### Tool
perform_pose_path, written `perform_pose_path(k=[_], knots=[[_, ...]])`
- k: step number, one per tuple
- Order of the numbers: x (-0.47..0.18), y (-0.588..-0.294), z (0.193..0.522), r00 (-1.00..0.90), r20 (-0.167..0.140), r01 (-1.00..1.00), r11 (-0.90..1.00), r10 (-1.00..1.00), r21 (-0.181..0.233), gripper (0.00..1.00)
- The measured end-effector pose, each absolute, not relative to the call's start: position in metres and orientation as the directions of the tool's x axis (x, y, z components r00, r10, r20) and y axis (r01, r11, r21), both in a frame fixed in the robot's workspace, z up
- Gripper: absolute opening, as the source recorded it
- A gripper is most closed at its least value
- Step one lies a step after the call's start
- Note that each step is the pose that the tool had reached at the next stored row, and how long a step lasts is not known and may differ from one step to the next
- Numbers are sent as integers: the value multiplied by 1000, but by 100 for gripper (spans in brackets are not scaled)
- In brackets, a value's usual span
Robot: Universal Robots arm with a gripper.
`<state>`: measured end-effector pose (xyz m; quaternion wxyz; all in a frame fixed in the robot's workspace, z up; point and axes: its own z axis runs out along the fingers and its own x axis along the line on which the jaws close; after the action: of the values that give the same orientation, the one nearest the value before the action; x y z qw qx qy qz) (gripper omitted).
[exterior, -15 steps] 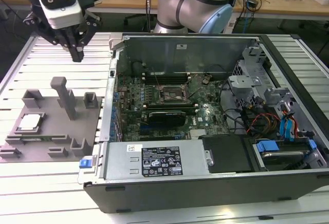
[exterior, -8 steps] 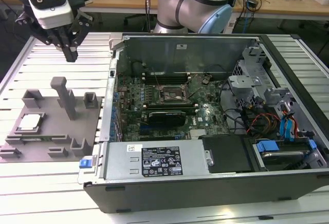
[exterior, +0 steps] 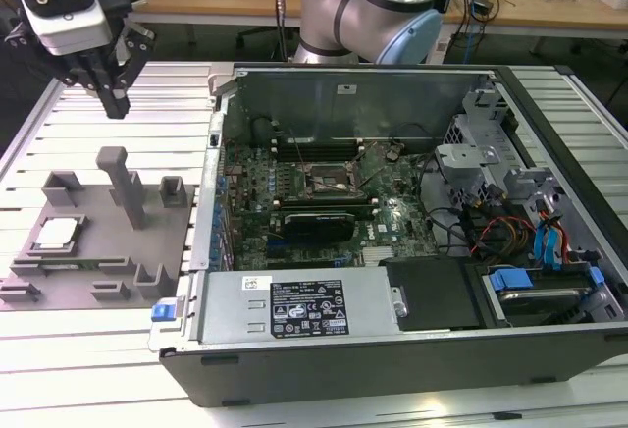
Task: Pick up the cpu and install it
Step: 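Reach for the cpu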
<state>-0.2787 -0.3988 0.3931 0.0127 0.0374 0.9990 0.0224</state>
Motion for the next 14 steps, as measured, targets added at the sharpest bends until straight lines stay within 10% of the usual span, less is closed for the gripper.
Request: perform_pose_path(k=[14], knots=[[-311, -399, 393, -997, -24, 74, 996, 75, 46, 11]])
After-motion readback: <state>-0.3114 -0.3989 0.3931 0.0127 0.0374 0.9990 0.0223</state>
